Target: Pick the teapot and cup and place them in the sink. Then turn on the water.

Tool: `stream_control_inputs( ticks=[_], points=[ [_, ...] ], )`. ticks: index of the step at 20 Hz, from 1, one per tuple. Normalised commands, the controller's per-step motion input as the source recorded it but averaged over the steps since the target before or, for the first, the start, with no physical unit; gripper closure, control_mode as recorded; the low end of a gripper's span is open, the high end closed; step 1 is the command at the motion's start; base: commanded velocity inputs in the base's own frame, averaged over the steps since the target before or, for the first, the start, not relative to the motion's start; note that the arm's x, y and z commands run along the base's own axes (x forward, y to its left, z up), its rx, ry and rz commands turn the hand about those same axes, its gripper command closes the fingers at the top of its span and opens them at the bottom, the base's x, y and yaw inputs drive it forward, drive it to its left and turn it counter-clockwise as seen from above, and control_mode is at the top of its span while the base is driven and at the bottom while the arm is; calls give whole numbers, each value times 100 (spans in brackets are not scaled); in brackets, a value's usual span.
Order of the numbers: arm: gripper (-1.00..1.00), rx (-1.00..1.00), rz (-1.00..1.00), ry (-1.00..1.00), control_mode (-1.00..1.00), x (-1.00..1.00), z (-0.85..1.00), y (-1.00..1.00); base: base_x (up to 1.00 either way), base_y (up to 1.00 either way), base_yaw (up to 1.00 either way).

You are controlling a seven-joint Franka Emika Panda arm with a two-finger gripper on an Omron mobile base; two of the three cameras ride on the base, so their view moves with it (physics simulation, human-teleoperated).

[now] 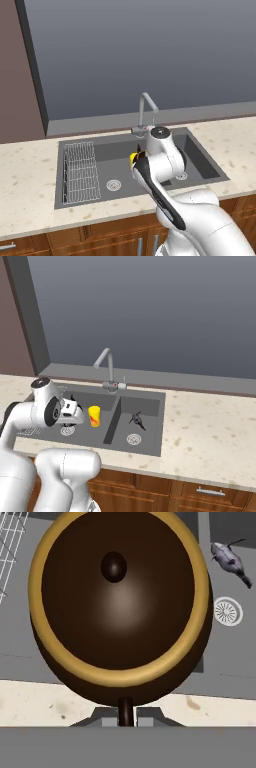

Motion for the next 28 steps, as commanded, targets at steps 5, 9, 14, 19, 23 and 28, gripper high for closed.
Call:
stream_control_inputs(
  ticks=[5,9,14,19,23,28],
  points=[
    [100,0,-1,0,-100,31,-27,0,0,0,0],
    [100,0,0,0,-100,29,-27,0,0,0,0],
    [100,0,0,0,-100,32,-25,0,0,0,0],
    [100,0,0,0,-100,22,-39,3,0,0,0],
    [100,0,0,0,-100,20,-51,5,0,0,0],
    [100,0,0,0,-100,24,-39,7,0,0,0]
  ],
)
